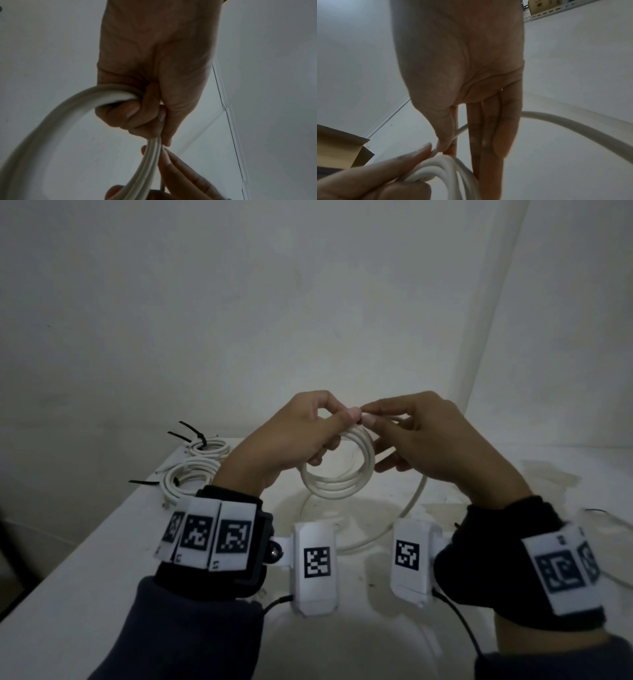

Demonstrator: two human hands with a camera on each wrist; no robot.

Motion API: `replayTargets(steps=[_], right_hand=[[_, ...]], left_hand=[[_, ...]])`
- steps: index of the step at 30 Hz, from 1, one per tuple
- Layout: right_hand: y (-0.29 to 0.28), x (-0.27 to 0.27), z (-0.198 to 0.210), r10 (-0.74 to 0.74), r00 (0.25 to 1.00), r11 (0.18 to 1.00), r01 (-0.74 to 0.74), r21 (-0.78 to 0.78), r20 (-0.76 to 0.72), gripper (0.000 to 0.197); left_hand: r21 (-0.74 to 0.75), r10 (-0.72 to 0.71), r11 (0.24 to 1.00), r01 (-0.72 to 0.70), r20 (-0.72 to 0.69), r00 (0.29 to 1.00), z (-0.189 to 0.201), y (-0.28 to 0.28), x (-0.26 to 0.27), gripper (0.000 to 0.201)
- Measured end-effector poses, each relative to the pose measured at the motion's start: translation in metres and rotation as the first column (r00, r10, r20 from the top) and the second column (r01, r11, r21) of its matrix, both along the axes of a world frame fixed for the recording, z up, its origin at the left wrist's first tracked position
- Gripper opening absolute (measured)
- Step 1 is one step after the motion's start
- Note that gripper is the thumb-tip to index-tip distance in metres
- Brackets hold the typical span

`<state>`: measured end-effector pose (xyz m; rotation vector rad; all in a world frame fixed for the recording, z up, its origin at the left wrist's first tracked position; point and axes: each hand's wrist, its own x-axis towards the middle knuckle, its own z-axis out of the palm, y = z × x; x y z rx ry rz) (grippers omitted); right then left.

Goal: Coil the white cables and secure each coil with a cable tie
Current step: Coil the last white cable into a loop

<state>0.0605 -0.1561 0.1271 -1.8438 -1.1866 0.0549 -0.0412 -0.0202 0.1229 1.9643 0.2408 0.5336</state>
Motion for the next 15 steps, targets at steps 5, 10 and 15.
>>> replayTargets(steps=[5,10,15], right_hand=[[0.0026,0.0001,-0.0007,-0.058,0.998,0.993,0.059,0.098,-0.015,0.019],[0.0008,0.0006,0.0013,-0.070,0.995,0.988,0.079,0.133,-0.070,0.017],[0.0004,-0.0001,-0.0012,-0.091,0.992,0.992,0.097,-0.077,0.086,0.028]], left_hand=[[0.003,0.004,1.000,-0.004,0.050,0.999,0.0001,0.0049,-0.0019,0.022],[-0.036,-0.014,0.999,0.019,0.126,0.992,0.0024,0.0091,-0.0052,0.025],[-0.100,-0.016,0.994,0.041,0.238,0.971,0.0017,0.0097,-0.0029,0.025]])
